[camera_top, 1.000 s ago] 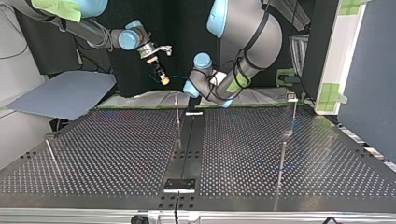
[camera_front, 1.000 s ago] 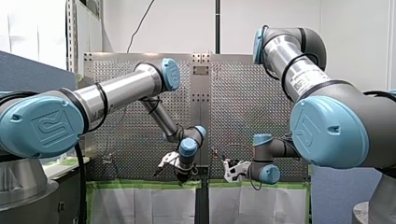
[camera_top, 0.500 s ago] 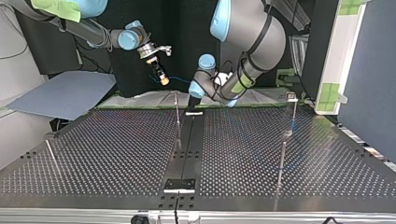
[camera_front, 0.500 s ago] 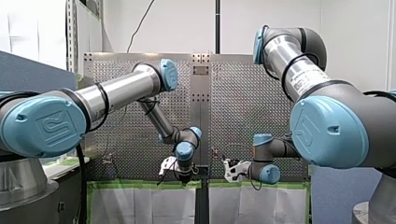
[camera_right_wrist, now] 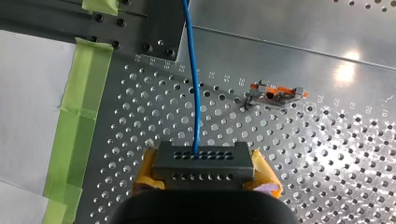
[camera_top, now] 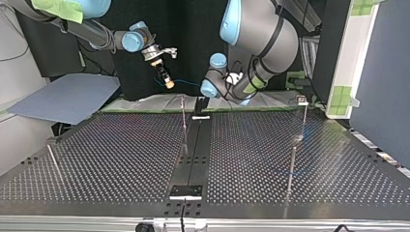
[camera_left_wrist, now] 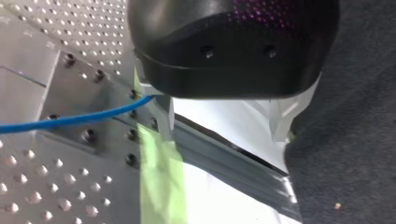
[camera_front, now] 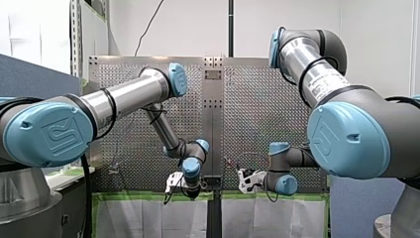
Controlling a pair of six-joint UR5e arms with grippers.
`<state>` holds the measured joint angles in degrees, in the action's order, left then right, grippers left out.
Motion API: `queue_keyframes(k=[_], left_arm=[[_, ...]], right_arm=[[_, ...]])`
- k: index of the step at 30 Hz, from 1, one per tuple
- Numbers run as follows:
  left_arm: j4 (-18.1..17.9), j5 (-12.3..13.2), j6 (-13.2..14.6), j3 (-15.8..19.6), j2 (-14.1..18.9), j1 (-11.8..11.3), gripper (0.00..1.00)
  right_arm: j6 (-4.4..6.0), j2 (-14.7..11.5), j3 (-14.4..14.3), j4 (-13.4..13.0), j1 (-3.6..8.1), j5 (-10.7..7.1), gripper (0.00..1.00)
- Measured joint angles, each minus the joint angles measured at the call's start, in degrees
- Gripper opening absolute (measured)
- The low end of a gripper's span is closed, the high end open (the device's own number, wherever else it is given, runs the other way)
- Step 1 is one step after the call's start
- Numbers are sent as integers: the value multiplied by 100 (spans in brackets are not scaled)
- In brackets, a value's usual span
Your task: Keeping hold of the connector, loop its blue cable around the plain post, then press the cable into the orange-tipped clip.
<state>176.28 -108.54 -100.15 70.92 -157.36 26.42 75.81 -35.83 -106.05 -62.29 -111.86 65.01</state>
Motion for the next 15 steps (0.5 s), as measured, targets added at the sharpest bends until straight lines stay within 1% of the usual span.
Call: queue_keyframes(k=[11,15], left_arm=[[-597,-10,59,82,1,38,100],[-809,-77,107,154,1,59,100]], right_arm=[[-4,0,0,6,-2,29,0],[-6,2,0,6,-2,30,0]])
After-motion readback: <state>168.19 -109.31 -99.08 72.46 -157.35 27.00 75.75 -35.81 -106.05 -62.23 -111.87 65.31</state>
